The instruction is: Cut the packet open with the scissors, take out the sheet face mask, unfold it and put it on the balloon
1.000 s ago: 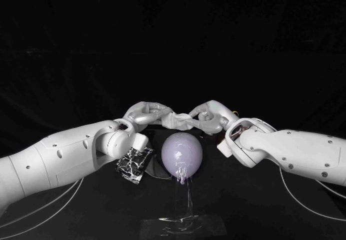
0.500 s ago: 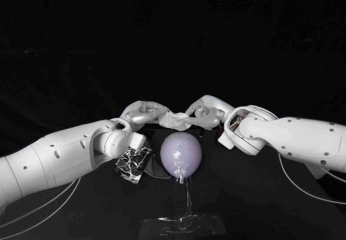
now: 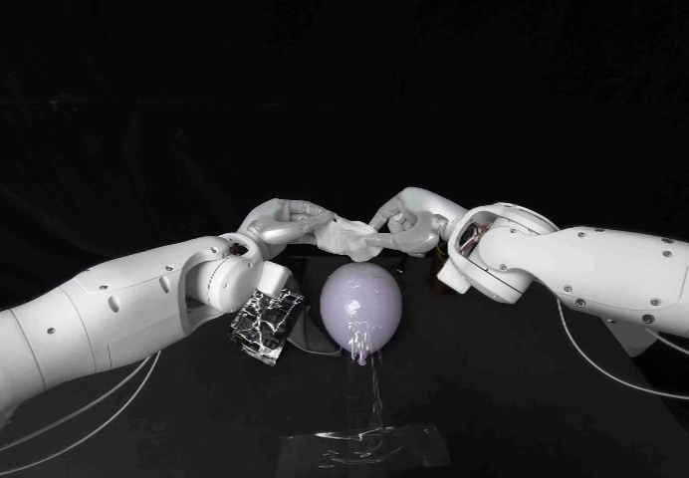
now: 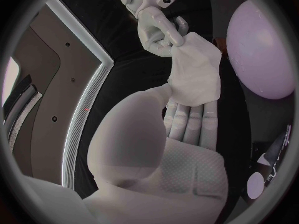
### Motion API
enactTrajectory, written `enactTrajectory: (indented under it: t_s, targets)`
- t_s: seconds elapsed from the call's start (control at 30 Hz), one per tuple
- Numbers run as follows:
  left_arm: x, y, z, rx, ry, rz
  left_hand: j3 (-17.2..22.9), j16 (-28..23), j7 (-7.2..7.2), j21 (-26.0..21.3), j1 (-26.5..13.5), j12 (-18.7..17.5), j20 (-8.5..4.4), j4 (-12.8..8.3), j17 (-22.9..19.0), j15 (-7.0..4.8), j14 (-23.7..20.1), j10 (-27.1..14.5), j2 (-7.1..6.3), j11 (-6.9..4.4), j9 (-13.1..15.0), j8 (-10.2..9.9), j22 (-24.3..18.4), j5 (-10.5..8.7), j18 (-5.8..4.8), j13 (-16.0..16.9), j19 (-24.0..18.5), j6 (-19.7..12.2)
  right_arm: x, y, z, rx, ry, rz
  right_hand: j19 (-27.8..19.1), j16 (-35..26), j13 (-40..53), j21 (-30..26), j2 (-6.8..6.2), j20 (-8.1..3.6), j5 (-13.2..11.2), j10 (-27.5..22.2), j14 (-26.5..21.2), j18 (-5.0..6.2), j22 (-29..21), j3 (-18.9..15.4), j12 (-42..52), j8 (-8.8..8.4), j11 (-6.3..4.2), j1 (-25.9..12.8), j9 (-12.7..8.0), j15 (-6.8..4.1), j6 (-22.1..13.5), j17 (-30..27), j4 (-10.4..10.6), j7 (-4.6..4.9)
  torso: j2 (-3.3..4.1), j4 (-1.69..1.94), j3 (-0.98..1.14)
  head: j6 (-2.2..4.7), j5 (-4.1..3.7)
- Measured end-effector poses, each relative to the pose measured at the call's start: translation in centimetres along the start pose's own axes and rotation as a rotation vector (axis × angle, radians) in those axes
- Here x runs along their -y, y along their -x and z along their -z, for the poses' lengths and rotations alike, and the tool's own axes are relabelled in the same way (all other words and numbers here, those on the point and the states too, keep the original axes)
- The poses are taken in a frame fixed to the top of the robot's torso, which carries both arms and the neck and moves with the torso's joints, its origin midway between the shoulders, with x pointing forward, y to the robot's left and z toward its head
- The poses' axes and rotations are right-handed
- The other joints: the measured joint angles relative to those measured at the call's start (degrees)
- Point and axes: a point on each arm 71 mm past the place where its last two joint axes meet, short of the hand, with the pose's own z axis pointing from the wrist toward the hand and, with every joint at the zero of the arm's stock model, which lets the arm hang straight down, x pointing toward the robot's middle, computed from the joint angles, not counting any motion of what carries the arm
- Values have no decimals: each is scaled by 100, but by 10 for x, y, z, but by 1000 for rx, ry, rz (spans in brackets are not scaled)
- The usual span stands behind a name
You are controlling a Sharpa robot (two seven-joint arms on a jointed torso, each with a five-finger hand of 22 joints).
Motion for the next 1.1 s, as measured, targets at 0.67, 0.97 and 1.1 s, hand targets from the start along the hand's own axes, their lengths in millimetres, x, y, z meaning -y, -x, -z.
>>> enactTrajectory:
  t_s: [0.67,0.97,1.1]
  targets:
    - [0,0,0,1,1,-1,-16,0,-10,48,-15,0,2,-46,25,-21,61,0,-15,0,0,-34,24,0,-6,0,42,30,0,0,-1,-7,-4,-1,0,-3,-14,-1,-41,0,-12,19,13,-5,-5,22,3,66,-23,-41,0,-13,-10,-5,8,-9,-2,1,-1,5,2]
    - [1,1,-1,-5,-11,-49,-1,-122,212,-91,-113,-31,101,-127,21,142,-246,-426,-113,178,14,-500,-44,10,-43,-17,-328,-90,1,1,-1,-7,-11,-20,-1,-16,7,4,-68,0,-22,32,11,-12,24,57,0,102,-31,-69,0,-11,-16,-4,7,-4,-2,4,-1,10,-5]
    - [2,0,-1,-9,-23,-90,5,-165,166,-289,-209,-31,236,-132,21,231,-494,-620,-210,269,-223,-816,-144,10,-45,-12,-611,-248,0,2,-2,-7,-15,-35,0,-4,17,24,-90,0,4,70,11,-15,35,62,0,132,-30,-91,0,-10,-18,-3,3,-3,-2,3,-1,12,-5]
